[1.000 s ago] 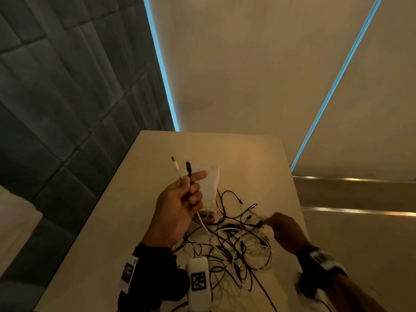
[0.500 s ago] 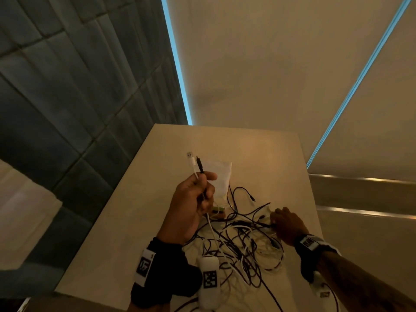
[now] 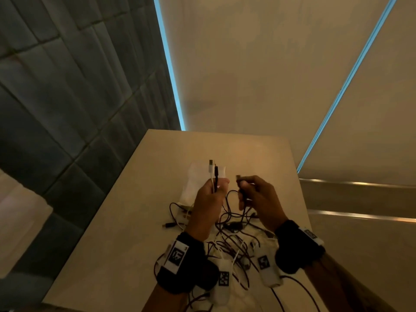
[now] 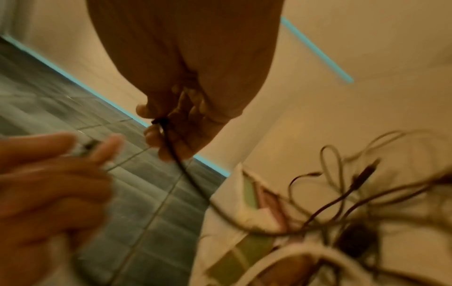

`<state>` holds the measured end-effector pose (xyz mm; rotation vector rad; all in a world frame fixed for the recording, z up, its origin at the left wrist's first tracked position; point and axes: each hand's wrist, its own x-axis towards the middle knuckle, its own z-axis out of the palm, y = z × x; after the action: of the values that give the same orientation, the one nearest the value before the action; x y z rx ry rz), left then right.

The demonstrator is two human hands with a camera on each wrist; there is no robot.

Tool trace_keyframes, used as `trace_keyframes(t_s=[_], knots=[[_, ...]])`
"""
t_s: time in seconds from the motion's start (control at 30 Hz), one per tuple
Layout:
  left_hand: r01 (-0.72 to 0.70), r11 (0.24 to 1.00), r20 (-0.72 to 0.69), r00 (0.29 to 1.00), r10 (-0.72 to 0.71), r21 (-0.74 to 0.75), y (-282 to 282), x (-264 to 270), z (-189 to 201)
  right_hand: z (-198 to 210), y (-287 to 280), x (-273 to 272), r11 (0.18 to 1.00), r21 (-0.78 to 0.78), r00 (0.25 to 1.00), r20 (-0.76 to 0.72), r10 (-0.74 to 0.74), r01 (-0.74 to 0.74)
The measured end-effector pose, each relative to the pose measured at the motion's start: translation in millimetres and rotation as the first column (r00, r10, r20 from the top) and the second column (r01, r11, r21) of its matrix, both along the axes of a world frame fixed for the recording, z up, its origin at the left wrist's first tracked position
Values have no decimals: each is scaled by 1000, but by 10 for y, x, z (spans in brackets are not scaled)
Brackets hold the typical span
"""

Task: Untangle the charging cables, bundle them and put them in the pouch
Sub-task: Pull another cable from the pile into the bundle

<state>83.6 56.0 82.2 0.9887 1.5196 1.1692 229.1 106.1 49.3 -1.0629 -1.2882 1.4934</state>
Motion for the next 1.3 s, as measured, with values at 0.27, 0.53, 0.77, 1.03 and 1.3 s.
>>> trace_keyframes(t_s=[0.27,0.53,0.77,1.03,1.3], knots=[[-147,986,213,969,129,73,-43,-64,42,153,-316,-281,992,-50,982,-151,110,-118],[-82,981,104,993,64,176,-109,-100,65,317,-463,-358,979,90,981,-44,189,-185],[-223,956,572,816,76,191,-134,-310,363,-17,-463,-224,938,152,932,241,272,-313],[-179,970,580,813,51,165,-171,-439,382,-521,-449,-209,951,125,933,267,241,-282],[-249,950,575,812,99,187,-234,-527,426,-921,-481,-204,975,-69,944,246,220,-210]])
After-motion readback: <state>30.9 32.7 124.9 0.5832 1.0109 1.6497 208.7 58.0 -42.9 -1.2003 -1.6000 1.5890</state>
